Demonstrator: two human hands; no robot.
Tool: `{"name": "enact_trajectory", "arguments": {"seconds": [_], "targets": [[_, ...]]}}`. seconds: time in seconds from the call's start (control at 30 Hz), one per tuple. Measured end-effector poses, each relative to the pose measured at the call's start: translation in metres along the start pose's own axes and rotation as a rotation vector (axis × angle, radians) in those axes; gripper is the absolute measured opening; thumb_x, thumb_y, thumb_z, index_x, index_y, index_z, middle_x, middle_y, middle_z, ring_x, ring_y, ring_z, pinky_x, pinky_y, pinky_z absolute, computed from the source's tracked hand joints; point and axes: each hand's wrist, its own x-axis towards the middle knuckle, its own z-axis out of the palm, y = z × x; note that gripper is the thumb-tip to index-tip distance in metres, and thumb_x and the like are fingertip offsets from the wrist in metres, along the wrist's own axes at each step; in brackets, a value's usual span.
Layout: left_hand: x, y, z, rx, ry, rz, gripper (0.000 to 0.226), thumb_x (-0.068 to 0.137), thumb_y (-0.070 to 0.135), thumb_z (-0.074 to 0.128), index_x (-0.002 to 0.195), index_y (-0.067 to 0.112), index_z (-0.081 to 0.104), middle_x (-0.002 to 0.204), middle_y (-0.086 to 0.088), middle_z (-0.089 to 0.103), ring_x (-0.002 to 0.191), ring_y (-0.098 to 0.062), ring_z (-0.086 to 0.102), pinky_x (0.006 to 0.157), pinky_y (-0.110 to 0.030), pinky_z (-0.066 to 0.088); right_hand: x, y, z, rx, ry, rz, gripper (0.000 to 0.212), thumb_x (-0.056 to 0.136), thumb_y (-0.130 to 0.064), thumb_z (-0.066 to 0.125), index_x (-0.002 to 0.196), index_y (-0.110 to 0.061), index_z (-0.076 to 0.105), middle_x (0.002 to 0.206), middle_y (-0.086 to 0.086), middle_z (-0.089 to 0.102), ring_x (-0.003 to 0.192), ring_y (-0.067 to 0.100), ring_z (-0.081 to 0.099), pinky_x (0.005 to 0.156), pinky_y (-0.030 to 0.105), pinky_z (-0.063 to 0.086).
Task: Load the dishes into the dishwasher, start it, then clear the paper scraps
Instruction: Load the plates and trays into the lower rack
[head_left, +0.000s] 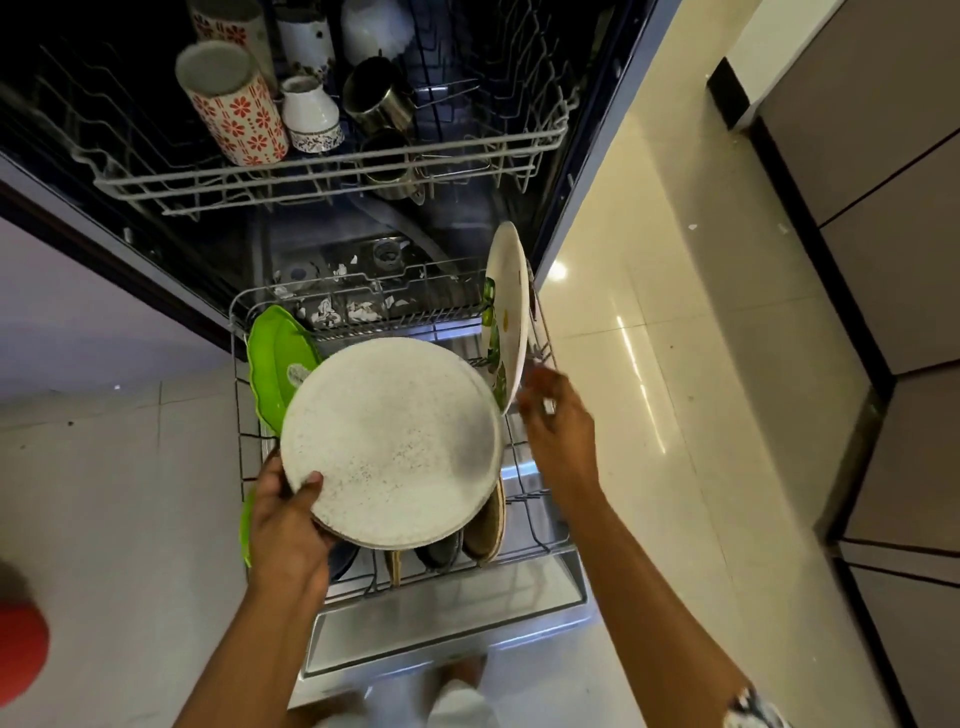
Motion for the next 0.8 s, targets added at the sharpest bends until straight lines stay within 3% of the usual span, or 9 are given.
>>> {"name": "enact_trajectory", "arguments": {"seconds": [0.07, 0.13, 0.2, 0.3, 0.37, 0.43, 0.53, 0.63, 0.8], "targets": [[-0.007, -0.004, -0.002, 0.046, -0.077, -0.044, 0.044, 0.094, -0.005, 0.042, 0.128, 0.022, 0.05, 0.106, 0.005, 0.062, 0.097, -0.019, 0.057, 0.063, -0.034, 0.055, -0.029, 0.01, -0.003, 0.312, -0.152, 0.271, 0.039, 0.087, -0.02, 0.065, 0.123, -0.019, 0.051, 0.113, -0.002, 0.062, 0.096, 0.009, 0.062, 0.076, 0.018, 0.052], [-0.015, -0.011, -0.005, 0.125, -0.171, -0.105, 0.041, 0.094, -0.003, 0.043, 0.123, 0.024, 0.051, 0.104, 0.003, 0.062, 0.093, -0.02, 0.057, 0.067, -0.037, 0.053, -0.053, 0.017, -0.012, 0.611, -0.228, 0.585, 0.037, 0.084, -0.017, 0.067, 0.119, -0.015, 0.055, 0.108, 0.004, 0.067, 0.095, 0.02, 0.064, 0.073, 0.03, 0.056], [-0.026, -0.021, -0.007, 0.225, -0.265, -0.13, 0.04, 0.094, -0.001, 0.045, 0.124, 0.025, 0.051, 0.106, 0.003, 0.062, 0.091, -0.02, 0.058, 0.07, -0.039, 0.053, -0.078, 0.026, -0.027, 0.719, -0.224, 0.706, 0.031, 0.082, -0.017, 0.067, 0.112, -0.014, 0.059, 0.099, 0.006, 0.07, 0.094, 0.026, 0.064, 0.074, 0.039, 0.056], [-0.035, -0.042, -0.006, 0.401, -0.395, -0.03, 0.039, 0.093, -0.002, 0.048, 0.126, 0.019, 0.051, 0.11, -0.002, 0.062, 0.096, -0.02, 0.059, 0.067, -0.028, 0.055, -0.107, 0.039, -0.052, 0.724, -0.071, 0.676, 0.039, 0.077, -0.018, 0.073, 0.113, -0.012, 0.059, 0.102, 0.009, 0.069, 0.095, 0.03, 0.063, 0.064, 0.036, 0.057], [-0.038, -0.056, -0.006, 0.562, -0.456, 0.098, 0.039, 0.093, -0.001, 0.051, 0.128, 0.017, 0.05, 0.116, -0.005, 0.059, 0.107, -0.021, 0.056, 0.084, -0.03, 0.052, -0.121, 0.046, -0.069, 0.709, 0.077, 0.617, 0.031, 0.083, -0.015, 0.067, 0.112, -0.011, 0.059, 0.101, 0.01, 0.069, 0.093, 0.029, 0.064, 0.061, 0.032, 0.057], [-0.039, -0.068, -0.008, 0.714, -0.464, 0.21, 0.042, 0.092, 0.003, 0.055, 0.132, 0.016, 0.05, 0.126, -0.008, 0.055, 0.115, -0.02, 0.053, 0.1, -0.037, 0.044, -0.128, 0.055, -0.082, 0.669, 0.241, 0.578, 0.027, 0.086, -0.012, 0.063, 0.112, -0.008, 0.059, 0.099, 0.01, 0.068, 0.088, 0.026, 0.065, 0.064, 0.032, 0.057], [-0.041, -0.082, -0.008, 0.901, -0.43, 0.377, 0.047, 0.089, 0.008, 0.061, 0.134, 0.018, 0.05, 0.134, -0.01, 0.051, 0.122, -0.022, 0.05, 0.105, -0.039, 0.04, -0.131, 0.073, -0.09, 0.469, 0.413, 0.549, 0.023, 0.088, -0.016, 0.062, 0.11, -0.011, 0.059, 0.101, 0.01, 0.066, 0.089, 0.025, 0.063, 0.077, 0.035, 0.052], [-0.036, -0.096, 0.002, 0.998, -0.421, 0.49, 0.053, 0.087, 0.007, 0.064, 0.136, 0.016, 0.049, 0.142, -0.01, 0.043, 0.131, -0.025, 0.041, 0.108, -0.041, 0.037, -0.124, 0.086, -0.087, 0.283, 0.437, 0.499, 0.027, 0.091, -0.021, 0.059, 0.116, -0.01, 0.059, 0.101, 0.007, 0.063, 0.099, 0.028, 0.061, 0.084, 0.038, 0.051], [-0.004, -0.126, 0.026, 1.27, -0.354, 0.526, 0.063, 0.09, 0.025, 0.061, 0.146, 0.021, 0.033, 0.157, -0.01, 0.018, 0.145, -0.03, 0.015, 0.114, -0.047, 0.026, -0.087, 0.098, -0.077, 0.034, 0.321, 0.368, 0.03, 0.095, -0.021, 0.052, 0.121, -0.007, 0.057, 0.096, 0.006, 0.061, 0.09, 0.023, 0.058, 0.079, 0.028, 0.045]]}}
